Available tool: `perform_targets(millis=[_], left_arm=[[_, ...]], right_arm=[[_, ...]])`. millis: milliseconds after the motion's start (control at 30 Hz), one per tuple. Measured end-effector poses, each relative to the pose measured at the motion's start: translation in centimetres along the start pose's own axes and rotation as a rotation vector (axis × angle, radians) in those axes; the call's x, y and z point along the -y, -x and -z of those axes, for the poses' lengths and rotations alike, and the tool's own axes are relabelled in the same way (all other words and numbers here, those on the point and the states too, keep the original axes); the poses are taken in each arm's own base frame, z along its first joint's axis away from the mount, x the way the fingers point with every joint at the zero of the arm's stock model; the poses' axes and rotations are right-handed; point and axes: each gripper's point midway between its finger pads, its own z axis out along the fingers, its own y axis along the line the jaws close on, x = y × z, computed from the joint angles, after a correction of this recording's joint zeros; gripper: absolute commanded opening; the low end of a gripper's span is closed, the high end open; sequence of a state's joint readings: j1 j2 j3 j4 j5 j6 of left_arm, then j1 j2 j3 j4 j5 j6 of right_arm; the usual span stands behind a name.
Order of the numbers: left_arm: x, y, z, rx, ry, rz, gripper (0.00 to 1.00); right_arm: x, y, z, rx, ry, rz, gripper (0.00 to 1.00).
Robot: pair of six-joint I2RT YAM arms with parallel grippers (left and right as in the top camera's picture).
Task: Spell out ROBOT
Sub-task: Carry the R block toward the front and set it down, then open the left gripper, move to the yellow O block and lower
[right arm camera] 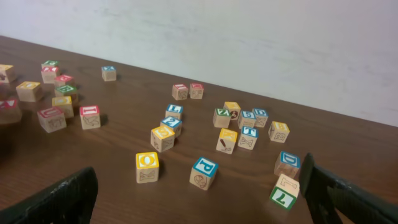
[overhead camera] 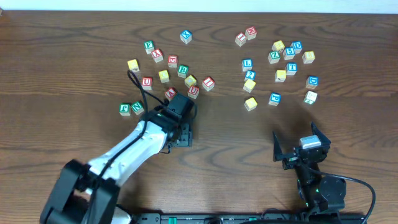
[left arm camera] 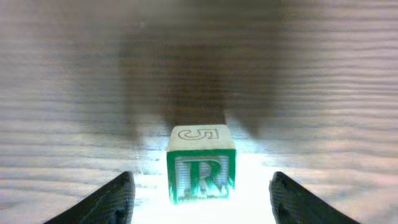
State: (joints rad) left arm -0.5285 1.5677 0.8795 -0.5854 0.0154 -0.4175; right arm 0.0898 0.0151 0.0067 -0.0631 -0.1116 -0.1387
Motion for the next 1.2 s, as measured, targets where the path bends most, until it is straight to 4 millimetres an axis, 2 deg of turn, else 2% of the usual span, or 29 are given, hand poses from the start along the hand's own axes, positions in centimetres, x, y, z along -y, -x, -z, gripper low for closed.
perform_targets(millis=[100,167,200,233,467,633,667,733,867,1200], left_arm=[[0.6,1.5,3.7,0.062,-0.033,-0.027,0.87],[1.4,3.2,7.2,0.135,-0.068,-0.044,0.88],[1.5,3.5,8.0,0.148,-0.075,-0.047,0.88],[2.0,4.6,9.7,0.186,-0.092,-0.058,0.88],[3.4,7.8,13.9,0.300,-0.130,-0.115,0.88],[4.0,10.1,16.5,0.377,-0.144,-0.080,0.89],[4.5,11.1,17.0,0.384,-0.145,-0.076,0.89],[5.1,12.5,16.2,0.355,-0.122,-0.076,0.89],[5.7,13.5,13.2,0.299,-0.094,-0.080,0.89],[5.8,13.8,13.4,0.312,-0.096,-0.078,0.89]], right_arm=[[0.0,0.0,0.0,0.000,0.000,0.000,0.99],[0.0,0.0,0.0,0.000,0.000,0.000,0.99],[0.0,0.0,0.0,0.000,0.000,0.000,0.99],[0.0,0.0,0.0,0.000,0.000,0.000,0.99],[0.0,0.0,0.0,0.000,0.000,0.000,0.99],[0.0,0.0,0.0,0.000,0.000,0.000,0.99],[0.0,0.0,0.0,0.000,0.000,0.000,0.99],[0.0,0.0,0.0,0.000,0.000,0.000,0.99],[0.0,0.0,0.0,-0.001,0.000,0.000,0.99],[0.0,0.0,0.0,-0.001,0.000,0.000,0.99]])
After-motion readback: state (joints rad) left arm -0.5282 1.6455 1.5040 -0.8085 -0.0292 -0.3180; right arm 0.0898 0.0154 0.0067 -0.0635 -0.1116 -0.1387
